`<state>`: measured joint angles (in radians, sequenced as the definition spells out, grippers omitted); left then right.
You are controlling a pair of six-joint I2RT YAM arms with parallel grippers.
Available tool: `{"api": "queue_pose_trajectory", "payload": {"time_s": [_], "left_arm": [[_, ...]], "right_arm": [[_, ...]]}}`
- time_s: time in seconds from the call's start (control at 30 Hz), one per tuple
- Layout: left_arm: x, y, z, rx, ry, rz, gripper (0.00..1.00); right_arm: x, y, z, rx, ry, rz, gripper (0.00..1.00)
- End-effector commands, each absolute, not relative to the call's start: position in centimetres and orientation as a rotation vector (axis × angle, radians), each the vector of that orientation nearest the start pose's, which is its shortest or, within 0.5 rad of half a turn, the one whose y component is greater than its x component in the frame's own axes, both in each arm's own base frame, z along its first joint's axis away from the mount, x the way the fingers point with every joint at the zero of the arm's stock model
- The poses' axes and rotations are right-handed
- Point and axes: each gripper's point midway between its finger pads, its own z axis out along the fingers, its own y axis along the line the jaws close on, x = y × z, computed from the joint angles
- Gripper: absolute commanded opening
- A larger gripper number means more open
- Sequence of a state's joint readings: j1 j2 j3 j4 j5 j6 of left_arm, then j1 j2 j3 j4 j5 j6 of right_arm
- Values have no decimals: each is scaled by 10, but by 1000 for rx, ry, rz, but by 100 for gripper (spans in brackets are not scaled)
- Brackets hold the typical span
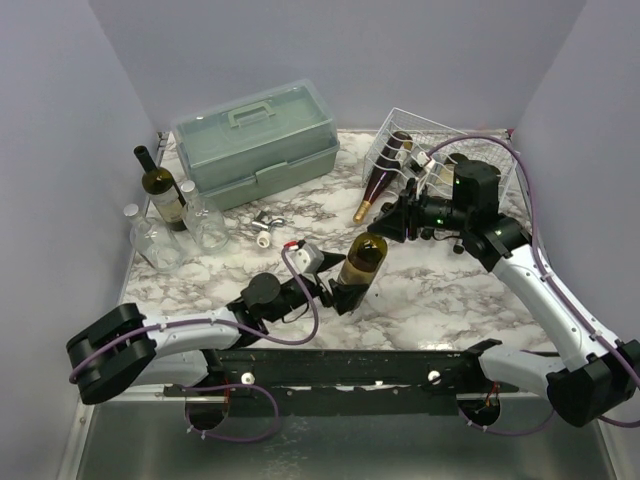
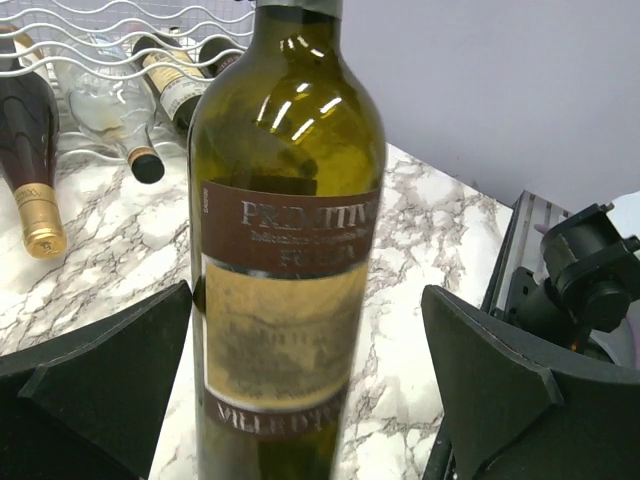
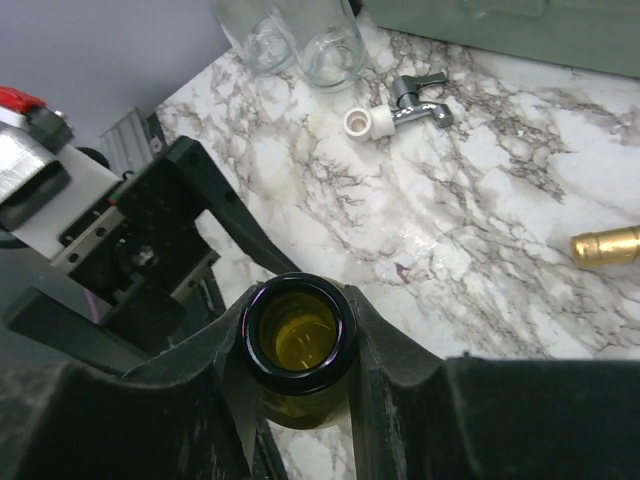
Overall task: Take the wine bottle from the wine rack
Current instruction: Place the wine bottle at the center of the board.
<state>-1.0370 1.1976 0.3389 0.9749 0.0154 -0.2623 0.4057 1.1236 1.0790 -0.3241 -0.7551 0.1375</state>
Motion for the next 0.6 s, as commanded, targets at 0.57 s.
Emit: {"api": "queue_pose_trajectory", "payload": {"time_s": [0.57], "left_arm": [[186, -273, 208, 417, 1621, -1038, 99]], "right_arm": [[261, 243, 292, -987, 1664, 846, 0]]}}
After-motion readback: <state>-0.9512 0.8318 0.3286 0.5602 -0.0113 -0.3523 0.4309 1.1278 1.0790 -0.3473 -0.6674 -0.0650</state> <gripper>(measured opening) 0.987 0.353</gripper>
